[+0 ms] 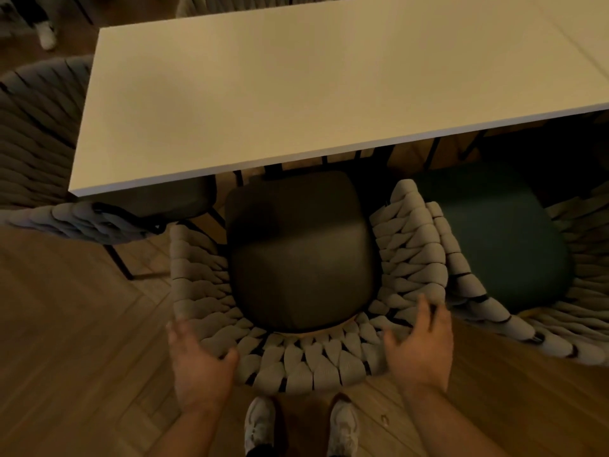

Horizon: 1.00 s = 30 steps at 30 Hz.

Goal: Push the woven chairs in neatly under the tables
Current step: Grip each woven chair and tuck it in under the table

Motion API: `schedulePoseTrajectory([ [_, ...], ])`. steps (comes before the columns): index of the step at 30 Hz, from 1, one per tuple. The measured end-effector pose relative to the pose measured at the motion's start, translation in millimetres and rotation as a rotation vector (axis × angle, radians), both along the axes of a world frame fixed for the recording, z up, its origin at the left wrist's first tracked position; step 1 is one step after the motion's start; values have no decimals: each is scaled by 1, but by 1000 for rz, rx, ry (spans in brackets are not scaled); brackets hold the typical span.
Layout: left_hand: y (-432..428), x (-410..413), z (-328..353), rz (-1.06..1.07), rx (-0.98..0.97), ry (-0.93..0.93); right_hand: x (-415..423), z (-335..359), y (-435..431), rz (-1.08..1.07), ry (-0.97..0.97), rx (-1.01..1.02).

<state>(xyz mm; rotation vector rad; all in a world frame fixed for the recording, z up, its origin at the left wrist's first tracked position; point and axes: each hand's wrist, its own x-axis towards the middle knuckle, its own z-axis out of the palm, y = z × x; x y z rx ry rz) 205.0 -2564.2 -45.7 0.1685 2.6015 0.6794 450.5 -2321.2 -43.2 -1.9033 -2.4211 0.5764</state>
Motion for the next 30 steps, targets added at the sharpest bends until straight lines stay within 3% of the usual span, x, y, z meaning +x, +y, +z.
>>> schedulePoseTrajectory([
  [2,15,6,17,-468,-101,208,-1,8,-15,400,-83,14],
  [3,23,9,20,-708,-148,204,-3,14,-18,577,-106,-56],
  [5,38,13,26,-1082,-291,33,-10,25,-14,813,-217,-272],
  [8,53,21,19,-1347,-493,-160,-24,33,-3,999,-444,-331],
  [12,52,28,4,-1345,-557,-81,-30,28,0,1050,-564,-255],
  [17,57,18,7,-1300,-505,-37,-44,18,8,1035,-603,-223],
  [25,92,-5,-3,-1239,-478,-138,-68,-7,52,1004,-553,-203],
  [30,101,-12,4,-1315,-472,-143,-73,-13,50,1016,-689,-181],
])
